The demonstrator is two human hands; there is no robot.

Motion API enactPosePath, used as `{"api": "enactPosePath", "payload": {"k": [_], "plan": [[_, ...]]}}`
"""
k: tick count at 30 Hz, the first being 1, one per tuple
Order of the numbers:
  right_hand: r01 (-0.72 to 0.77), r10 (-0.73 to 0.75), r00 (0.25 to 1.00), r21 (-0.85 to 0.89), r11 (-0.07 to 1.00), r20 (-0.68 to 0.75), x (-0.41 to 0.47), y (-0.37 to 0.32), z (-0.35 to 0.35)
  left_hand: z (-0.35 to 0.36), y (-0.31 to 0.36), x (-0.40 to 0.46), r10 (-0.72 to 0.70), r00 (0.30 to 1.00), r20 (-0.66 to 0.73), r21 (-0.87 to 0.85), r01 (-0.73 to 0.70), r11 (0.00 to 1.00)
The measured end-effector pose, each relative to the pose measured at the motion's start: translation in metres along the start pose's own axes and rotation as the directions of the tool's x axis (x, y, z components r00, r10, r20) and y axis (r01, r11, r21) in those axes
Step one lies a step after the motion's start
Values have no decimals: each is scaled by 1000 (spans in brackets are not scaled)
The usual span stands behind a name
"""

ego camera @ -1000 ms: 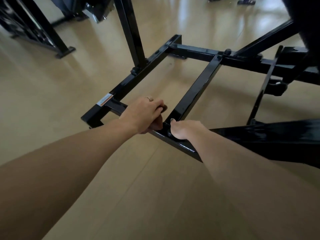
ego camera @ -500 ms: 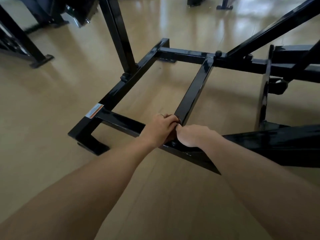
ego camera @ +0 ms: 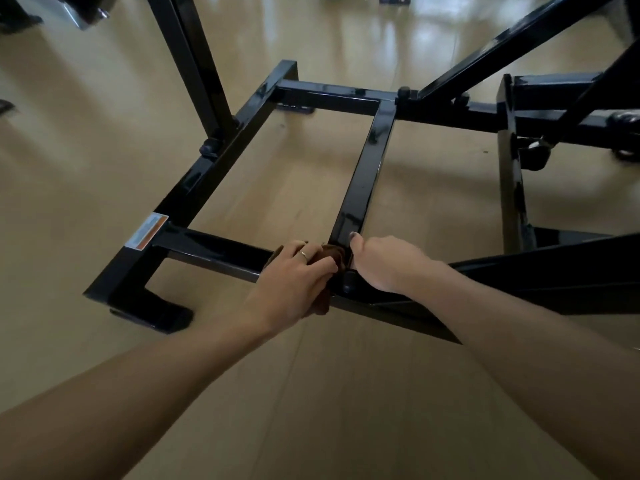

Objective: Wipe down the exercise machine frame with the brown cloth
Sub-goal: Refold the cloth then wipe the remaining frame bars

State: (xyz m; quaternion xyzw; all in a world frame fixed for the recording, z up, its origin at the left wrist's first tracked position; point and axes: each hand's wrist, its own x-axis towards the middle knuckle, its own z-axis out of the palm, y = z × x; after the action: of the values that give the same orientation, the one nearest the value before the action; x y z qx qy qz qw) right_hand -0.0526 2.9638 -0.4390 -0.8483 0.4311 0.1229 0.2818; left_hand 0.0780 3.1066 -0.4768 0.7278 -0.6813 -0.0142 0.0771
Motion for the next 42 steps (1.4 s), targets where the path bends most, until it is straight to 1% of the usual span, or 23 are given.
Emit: {"api": "enactPosePath", "payload": {"k": [3, 6, 8, 10, 13, 15, 17, 18, 20, 22, 23, 25, 27, 28, 29, 31, 32, 33, 34, 36, 38, 40, 42], "plan": [[37, -37, 999, -76, 996, -3, 4, 0, 0, 4, -5, 22, -14, 999, -38, -49, 12, 999], [66, -72, 997, -161, 985, -30, 3, -1, 0, 11, -10, 56, -11, 1000, -19, -25, 11, 1000], [85, -100, 993, -217, 972, -61, 0, 0, 1, 15, -11, 83, -105, 993, -62, -129, 96, 987], [49, -58, 987, -62, 997, -153, -1, 2, 1, 20, -11, 107, -202, 976, -88, -263, 173, 949], [57, 32, 938, 244, 968, -345, -2, 1, -1, 25, -13, 123, -205, 975, -88, -251, 178, 951], [140, -42, 898, 192, 971, -438, -4, 1, 1, 21, -18, 122, -172, 984, -48, -229, 156, 961], [240, -188, 881, 67, 968, -435, -6, 0, 2, 11, -24, 115, -124, 992, 22, -342, 124, 932], [270, -233, 876, 29, 962, -423, -6, -2, 4, 3, -27, 110, -121, 990, 70, -483, 140, 865], [263, -224, 877, 35, 964, -425, -9, -10, 11, -11, -35, 98, -130, 975, 178, -745, 220, 630], [247, -206, 892, 52, 968, -402, -11, -21, 23, -21, -43, 84, -121, 956, 268, -846, 294, 445], [241, -223, 904, 3, 971, -365, -10, -28, 30, -24, -48, 79, -116, 949, 292, -870, 314, 379], [184, -214, 927, -122, 975, -310, -6, -37, 41, -26, -54, 70, -141, 951, 274, -898, 306, 316], [86, -153, 934, -212, 974, -324, 5, -48, 42, -24, -62, 65, -233, 947, 221, -912, 285, 295], [30, -122, 930, -260, 965, -346, 10, -53, 43, -23, -65, 62, -263, 944, 198, -908, 277, 314], [-8, -116, 926, -324, 946, -360, 14, -57, 46, -21, -68, 58, -281, 948, 148, -879, 256, 401], [-16, -139, 920, -388, 921, -367, 23, -60, 52, -13, -78, 48, -276, 961, -32, -696, 177, 696], [-7, -142, 918, -373, 928, -370, 28, -59, 55, -9, -84, 42, -248, 963, -102, -572, 147, 807], [5, -146, 915, -353, 936, -375, 32, -56, 55, -4, -91, 38, -237, 962, -135, -463, 150, 874], [17, -162, 907, -350, 937, -388, 39, -52, 55, 1, -98, 34, -243, 960, -138, -380, 176, 908], [24, -183, 885, -350, 936, -429, 56, -46, 50, 9, -109, 30, -286, 952, -114, -308, 240, 921], [7, -155, 869, -303, 953, -469, 79, -41, 39, 13, -112, 31, -293, 948, -124, -323, 241, 915], [-21, -111, 860, -253, 967, -498, 107, -36, 23, 16, -109, 32, -258, 949, -181, -315, 192, 930], [-42, -83, 854, -227, 973, -514, 136, -33, 6, 18, -107, 29, -291, 932, -217, -295, 222, 930]]}}
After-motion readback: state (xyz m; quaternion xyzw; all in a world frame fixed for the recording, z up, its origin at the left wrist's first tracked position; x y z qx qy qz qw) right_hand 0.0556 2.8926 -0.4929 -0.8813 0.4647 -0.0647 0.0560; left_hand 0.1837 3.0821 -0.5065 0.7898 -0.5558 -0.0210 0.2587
